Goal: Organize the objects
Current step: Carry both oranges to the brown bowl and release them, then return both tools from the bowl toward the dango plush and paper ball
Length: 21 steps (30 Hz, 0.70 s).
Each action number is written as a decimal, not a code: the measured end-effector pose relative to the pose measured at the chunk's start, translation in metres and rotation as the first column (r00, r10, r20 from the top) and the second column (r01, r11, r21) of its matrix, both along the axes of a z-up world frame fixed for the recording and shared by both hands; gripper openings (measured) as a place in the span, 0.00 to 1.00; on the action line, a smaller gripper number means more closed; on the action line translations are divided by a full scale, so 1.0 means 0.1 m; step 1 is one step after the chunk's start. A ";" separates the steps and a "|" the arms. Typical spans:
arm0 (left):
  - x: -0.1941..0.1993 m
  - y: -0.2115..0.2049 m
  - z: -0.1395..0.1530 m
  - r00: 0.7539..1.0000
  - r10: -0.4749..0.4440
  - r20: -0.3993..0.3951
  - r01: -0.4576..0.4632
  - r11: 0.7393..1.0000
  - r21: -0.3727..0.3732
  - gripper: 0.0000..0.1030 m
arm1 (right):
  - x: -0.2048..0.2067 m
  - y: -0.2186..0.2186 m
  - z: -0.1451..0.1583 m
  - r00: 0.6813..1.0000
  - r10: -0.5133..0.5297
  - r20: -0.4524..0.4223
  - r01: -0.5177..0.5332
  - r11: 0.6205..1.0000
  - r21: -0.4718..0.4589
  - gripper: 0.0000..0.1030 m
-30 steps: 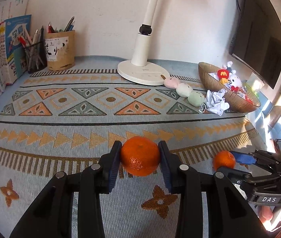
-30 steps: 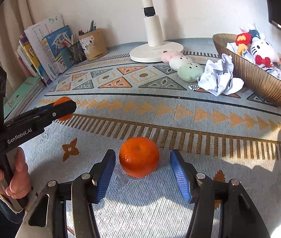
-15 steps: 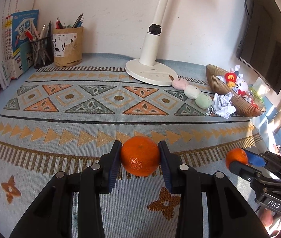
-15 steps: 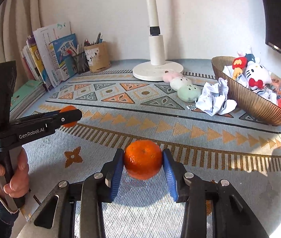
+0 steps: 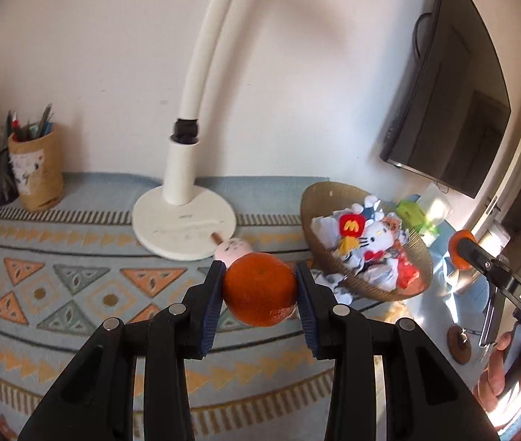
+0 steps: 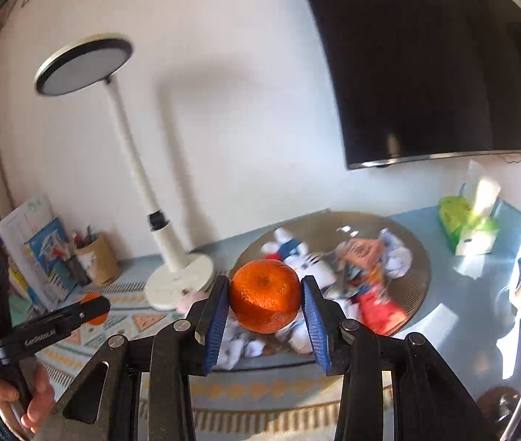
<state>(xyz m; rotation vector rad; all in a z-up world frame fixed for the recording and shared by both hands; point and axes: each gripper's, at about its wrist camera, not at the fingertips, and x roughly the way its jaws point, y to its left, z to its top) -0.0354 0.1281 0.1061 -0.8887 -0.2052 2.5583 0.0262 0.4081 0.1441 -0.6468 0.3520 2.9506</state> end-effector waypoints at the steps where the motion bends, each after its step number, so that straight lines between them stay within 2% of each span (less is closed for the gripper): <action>1: -0.10 0.17 0.05 1.000 -0.027 -0.007 0.027 1.000 0.009 0.34 | -0.07 0.14 -0.01 0.999 -0.044 -0.008 0.043 0.999 -0.016 0.37; 3: -0.26 0.49 0.11 0.997 -0.077 -0.029 0.078 0.996 0.032 0.33 | -0.21 0.36 -0.09 0.997 -0.083 -0.008 0.082 0.995 -0.050 0.37; 6: -0.42 0.94 0.11 0.988 -0.140 -0.061 0.141 0.990 0.017 0.34 | -0.39 0.55 -0.29 0.994 -0.106 0.037 0.109 0.991 -0.076 0.37; 10: -0.65 1.40 -0.01 0.979 -0.199 -0.038 0.199 0.980 0.002 0.35 | -0.50 0.71 -0.49 0.994 -0.079 0.081 0.093 0.978 -0.186 0.38; 11: -0.69 1.47 -0.05 0.976 -0.217 -0.031 0.217 0.976 0.001 0.40 | -0.50 0.74 -0.52 0.994 -0.069 0.087 0.087 0.973 -0.214 0.38; 13: -0.73 1.54 -0.11 0.972 -0.236 -0.005 0.236 0.972 -0.002 0.83 | -0.46 0.78 -0.52 0.995 -0.065 0.074 0.081 0.966 -0.244 0.49; 14: -0.71 1.51 -0.11 0.973 -0.230 -0.018 0.230 0.973 0.008 0.89 | -0.43 0.79 -0.51 0.995 -0.073 0.066 0.087 0.966 -0.243 0.52; 16: -0.62 1.40 -0.10 0.976 -0.210 -0.050 0.211 0.977 0.013 0.91 | -0.36 0.77 -0.45 0.996 -0.071 0.047 0.081 0.969 -0.235 0.57; 18: -0.57 1.26 -0.07 0.979 -0.199 -0.037 0.200 0.980 0.004 0.91 | -0.26 0.71 -0.39 0.998 -0.045 0.039 0.053 0.969 -0.240 0.57; 21: -0.46 0.83 -0.04 0.993 -0.121 -0.018 0.121 0.992 0.029 0.93 | -0.05 0.51 -0.34 0.999 0.033 0.032 -0.025 0.971 -0.236 0.57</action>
